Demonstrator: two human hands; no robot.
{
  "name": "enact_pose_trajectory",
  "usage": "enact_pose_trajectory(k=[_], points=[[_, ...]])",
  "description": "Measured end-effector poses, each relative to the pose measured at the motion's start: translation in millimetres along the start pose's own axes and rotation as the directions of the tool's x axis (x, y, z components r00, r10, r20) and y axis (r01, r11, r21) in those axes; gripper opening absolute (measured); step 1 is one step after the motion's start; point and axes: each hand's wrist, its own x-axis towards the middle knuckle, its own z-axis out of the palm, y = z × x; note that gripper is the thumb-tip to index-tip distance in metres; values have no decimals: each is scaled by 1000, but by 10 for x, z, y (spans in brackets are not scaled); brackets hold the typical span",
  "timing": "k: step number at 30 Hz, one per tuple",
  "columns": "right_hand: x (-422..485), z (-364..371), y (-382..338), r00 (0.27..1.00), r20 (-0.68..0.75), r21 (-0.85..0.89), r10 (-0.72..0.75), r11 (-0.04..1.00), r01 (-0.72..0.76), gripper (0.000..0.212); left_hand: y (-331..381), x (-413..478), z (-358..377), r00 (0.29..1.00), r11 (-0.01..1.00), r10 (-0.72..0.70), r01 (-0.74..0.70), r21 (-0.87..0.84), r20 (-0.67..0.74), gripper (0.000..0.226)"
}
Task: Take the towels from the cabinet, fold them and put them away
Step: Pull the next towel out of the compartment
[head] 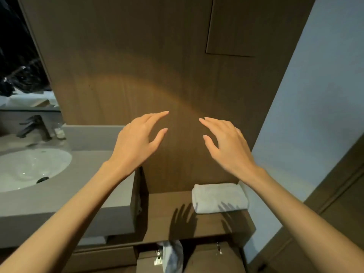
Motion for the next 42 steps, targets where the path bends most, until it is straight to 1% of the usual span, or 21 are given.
enact_pose_trajectory(k=[3, 7, 12, 15, 17, 20, 24, 27, 31, 34, 37, 38, 40, 42], points=[[-435, 203, 104, 994, 106, 33, 0, 999, -4, 42, 108, -494, 251, 997, 999, -52, 52, -5, 49, 45], [-1009, 568, 260, 977, 214, 57, -13, 998, 1, 39, 148, -1122, 630, 985, 994, -108, 109, -2, 138, 45], [-1672, 1248, 494, 935, 353, 133, 24, 988, -75, 30, 39, -1870, 1305, 947, 983, -181, 180, 27, 265, 45], [-2120, 1841, 679, 888, 455, 159, 69, 975, -157, 24, -114, -2339, 1871, 920, 976, -214, 213, 41, 327, 46], [-2452, 2299, 826, 858, 507, 144, 86, 973, -183, 23, -258, -2676, 2309, 904, 974, -225, 224, 46, 363, 46], [-2948, 3058, 1052, 823, 553, 100, 129, 971, -219, 23, -515, -3141, 3007, 878, 968, -247, 243, 64, 409, 47], [-3562, 4176, 1381, 789, 581, 57, 198, 958, -283, 22, -938, -3712, 4009, 846, 959, -281, 271, 87, 453, 47], [-3966, 4984, 1636, 764, 601, 48, 235, 943, -328, 22, -1260, -4067, 4713, 840, 959, -277, 274, 77, 467, 45], [-4409, 5967, 1966, 726, 608, -14, 322, 918, -395, 21, -1623, -4326, 5467, 882, 976, -213, 209, 56, 420, 38], [-4677, 6564, 2141, 682, 618, -62, 392, 889, -455, 20, -1882, -4426, 5914, 884, 973, -229, 209, 94, 407, 40], [-4836, 7052, 2285, 648, 632, -86, 425, 869, -487, 20, -2090, -4550, 6264, 839, 963, -264, 203, 177, 475, 45], [-4872, 7194, 2331, 635, 645, -84, 425, 865, -494, 20, -2142, -4583, 6345, 839, 961, -264, 187, 204, 475, 47], [-4907, 7401, 2383, 605, 669, -79, 432, 850, -520, 22, -2224, -4626, 6437, 873, 961, -252, 175, 214, 418, 47], [-4903, 7554, 2409, 582, 675, -71, 453, 826, -560, 26, -2275, -4632, 6461, 899, 966, -239, 180, 187, 367, 45]])
